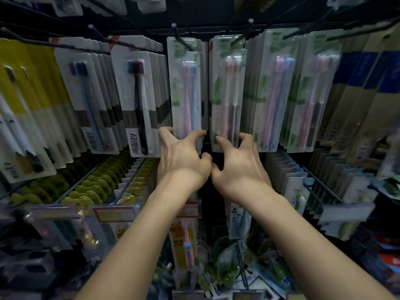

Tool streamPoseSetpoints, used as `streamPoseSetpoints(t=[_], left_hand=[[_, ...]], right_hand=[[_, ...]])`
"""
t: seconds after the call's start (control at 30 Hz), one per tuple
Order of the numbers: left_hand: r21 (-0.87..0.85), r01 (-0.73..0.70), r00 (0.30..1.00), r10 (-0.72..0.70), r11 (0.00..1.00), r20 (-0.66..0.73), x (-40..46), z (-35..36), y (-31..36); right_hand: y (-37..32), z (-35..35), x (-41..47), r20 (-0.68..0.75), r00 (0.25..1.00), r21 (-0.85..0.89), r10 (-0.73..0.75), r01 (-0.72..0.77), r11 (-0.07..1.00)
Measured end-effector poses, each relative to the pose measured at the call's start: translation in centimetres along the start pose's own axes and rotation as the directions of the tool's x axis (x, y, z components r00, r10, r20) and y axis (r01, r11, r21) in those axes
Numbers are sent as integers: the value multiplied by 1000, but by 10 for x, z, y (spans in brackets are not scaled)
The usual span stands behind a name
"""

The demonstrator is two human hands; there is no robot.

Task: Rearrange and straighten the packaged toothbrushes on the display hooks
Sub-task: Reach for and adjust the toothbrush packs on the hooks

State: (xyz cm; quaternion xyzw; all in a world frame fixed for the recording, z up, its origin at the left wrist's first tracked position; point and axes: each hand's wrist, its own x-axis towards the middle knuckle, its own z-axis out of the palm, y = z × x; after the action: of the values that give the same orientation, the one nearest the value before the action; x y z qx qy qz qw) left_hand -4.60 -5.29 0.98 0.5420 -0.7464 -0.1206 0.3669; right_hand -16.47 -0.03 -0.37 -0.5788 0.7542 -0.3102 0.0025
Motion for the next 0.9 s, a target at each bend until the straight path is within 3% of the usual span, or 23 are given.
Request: streamPoseSetpoints(t=[0.23, 0.47, 0.9], left_hand=[[41, -12, 999, 13, 999, -36, -11, -9, 2], [-81, -20, 990, 9, 997, -138, -16, -13, -1], [-220, -52, 964, -8, 974, -265, -23, -20, -5]], right_hand=[[-1, -9, -11, -39, 999, 28, -10, 12, 1000], [0, -12, -19, -137, 991, 197, 4, 24, 980], [-1, -19, -25, -345, 938, 311, 2, 113, 944]])
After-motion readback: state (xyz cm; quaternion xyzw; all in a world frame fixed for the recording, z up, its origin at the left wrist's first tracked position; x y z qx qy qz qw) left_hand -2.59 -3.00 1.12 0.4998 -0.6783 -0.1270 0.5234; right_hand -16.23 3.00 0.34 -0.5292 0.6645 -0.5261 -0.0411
